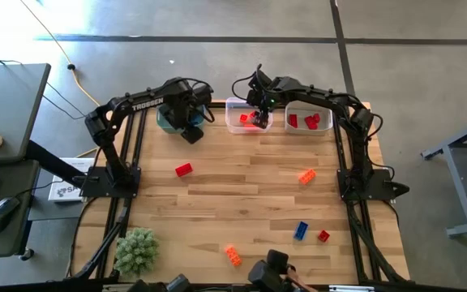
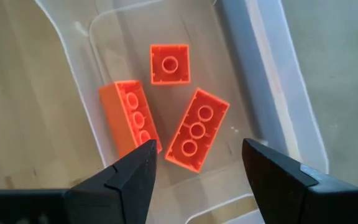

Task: Sort & place blocks by color
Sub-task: Put the red game piece into the gray bin

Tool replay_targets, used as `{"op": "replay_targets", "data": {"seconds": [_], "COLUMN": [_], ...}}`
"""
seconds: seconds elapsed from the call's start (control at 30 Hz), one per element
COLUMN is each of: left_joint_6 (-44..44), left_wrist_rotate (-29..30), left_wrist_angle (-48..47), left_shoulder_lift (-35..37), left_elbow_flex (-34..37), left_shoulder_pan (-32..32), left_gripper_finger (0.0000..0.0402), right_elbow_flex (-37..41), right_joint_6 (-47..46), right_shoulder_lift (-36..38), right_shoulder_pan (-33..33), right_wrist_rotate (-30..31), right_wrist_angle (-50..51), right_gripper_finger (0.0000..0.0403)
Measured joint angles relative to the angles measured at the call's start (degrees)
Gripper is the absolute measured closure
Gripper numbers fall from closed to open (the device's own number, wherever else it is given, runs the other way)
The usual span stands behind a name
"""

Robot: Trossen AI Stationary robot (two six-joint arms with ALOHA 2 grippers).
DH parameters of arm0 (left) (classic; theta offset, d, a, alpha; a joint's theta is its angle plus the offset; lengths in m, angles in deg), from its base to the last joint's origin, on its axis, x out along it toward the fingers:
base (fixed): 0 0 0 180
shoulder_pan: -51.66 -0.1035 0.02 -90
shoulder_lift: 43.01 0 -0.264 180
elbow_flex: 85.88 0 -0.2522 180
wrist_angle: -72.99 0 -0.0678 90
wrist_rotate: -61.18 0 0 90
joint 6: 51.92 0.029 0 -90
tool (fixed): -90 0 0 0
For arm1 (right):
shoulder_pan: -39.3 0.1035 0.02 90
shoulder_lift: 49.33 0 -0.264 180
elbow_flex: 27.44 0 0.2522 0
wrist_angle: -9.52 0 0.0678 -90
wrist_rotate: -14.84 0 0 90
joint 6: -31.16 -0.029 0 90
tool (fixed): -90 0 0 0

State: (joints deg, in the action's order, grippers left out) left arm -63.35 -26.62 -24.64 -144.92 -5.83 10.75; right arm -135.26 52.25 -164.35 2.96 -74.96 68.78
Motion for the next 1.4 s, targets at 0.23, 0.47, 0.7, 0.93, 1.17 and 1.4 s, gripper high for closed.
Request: {"op": "replay_targets", "data": {"seconds": [0.23, 0.47, 0.7, 0.93, 1.17, 1.4], "left_joint_6": [0.0, -0.2, -1.0, -2.0, -2.5, -2.5], "left_wrist_rotate": [-0.1, -4.2, -4.6, -4.6, -5.6, -6.1], "left_wrist_angle": [0.7, 2.0, 6.1, 7.9, 11.9, 15.5], "left_shoulder_lift": [0.3, 0.3, 0.3, 0.3, 0.3, 0.4], "left_elbow_flex": [4.7, 8.5, 13.7, 18.9, 22.3, 24.1], "left_shoulder_pan": [4.9, 10.2, 14.2, 16.7, 18.5, 19.0], "left_gripper_finger": [0.0167, 0.0167, 0.0167, 0.0167, 0.0167, 0.0167], "right_elbow_flex": [0.0, -0.7, -4.9, -9.1, -10.3, -10.3], "right_joint_6": [-3.8, -7.1, -8.4, -10.7, -12.3, -12.3], "right_shoulder_lift": [0.0, 0.0, 0.0, 0.0, 0.0, 0.0], "right_shoulder_pan": [0.0, 0.9, 3.1, 4.5, 5.3, 6.5], "right_wrist_rotate": [0.0, -0.3, -0.5, -0.5, -0.4, 0.1], "right_wrist_angle": [2.4, 4.4, 6.1, 9.4, 10.4, 12.4], "right_gripper_finger": [0.0179, 0.0179, 0.0179, 0.0179, 0.0179, 0.0179]}}
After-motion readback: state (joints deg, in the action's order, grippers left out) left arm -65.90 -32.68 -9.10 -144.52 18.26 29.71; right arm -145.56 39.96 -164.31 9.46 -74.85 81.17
